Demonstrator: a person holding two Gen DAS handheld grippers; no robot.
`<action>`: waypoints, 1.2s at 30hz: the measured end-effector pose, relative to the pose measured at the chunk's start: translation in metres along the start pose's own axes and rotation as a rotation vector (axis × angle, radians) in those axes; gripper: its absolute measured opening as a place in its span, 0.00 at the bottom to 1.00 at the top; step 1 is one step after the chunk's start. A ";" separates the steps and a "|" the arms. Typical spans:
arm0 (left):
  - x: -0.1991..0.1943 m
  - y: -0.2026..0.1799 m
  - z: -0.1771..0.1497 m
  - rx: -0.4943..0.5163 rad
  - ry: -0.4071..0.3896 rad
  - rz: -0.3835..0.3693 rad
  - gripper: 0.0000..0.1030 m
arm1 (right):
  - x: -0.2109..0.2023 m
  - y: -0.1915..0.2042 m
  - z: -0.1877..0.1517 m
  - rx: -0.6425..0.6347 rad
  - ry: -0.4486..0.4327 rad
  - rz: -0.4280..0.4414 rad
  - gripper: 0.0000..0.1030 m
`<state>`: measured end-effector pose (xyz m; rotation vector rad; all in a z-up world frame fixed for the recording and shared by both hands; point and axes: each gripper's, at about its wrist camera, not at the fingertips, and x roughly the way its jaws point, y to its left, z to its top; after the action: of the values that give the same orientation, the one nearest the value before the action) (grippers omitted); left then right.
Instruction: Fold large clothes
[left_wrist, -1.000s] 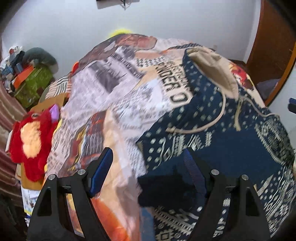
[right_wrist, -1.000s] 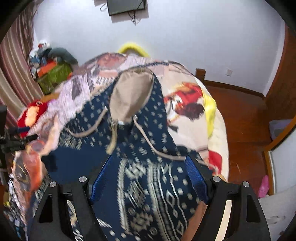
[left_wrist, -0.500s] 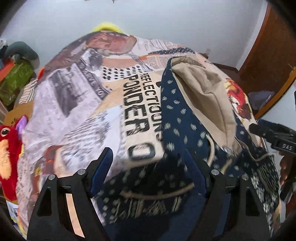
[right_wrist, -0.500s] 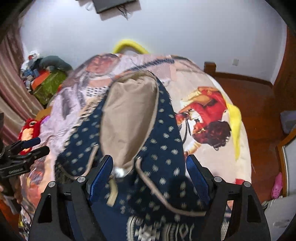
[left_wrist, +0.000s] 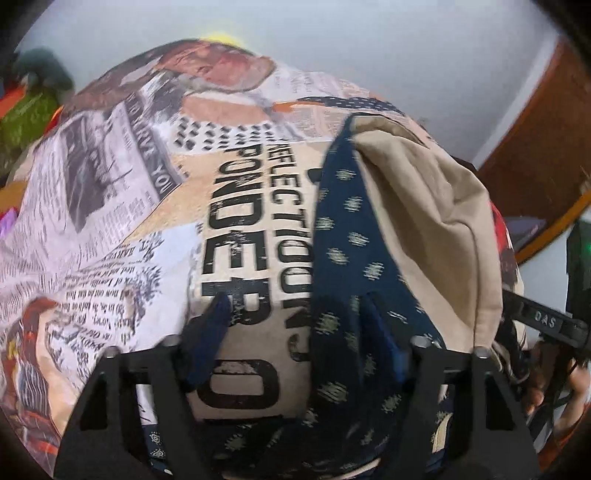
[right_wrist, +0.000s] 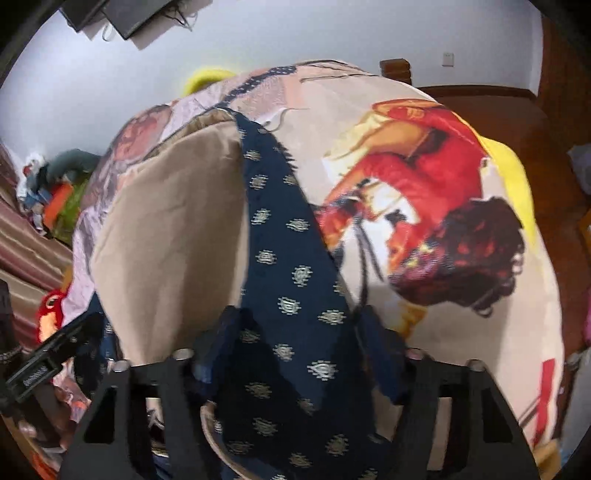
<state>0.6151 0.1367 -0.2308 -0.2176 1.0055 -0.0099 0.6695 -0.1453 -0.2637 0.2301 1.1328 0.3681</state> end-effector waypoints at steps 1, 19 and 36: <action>-0.002 -0.004 -0.001 0.015 -0.003 -0.006 0.47 | 0.000 0.003 -0.001 -0.009 0.000 0.000 0.44; -0.121 -0.043 -0.046 0.255 -0.048 -0.043 0.04 | -0.121 0.079 -0.059 -0.337 -0.167 0.066 0.04; -0.160 -0.027 -0.125 0.250 0.047 -0.054 0.23 | -0.171 0.083 -0.137 -0.418 -0.071 0.048 0.04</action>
<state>0.4263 0.1056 -0.1567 -0.0156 1.0350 -0.1901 0.4668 -0.1384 -0.1463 -0.0970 0.9574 0.6242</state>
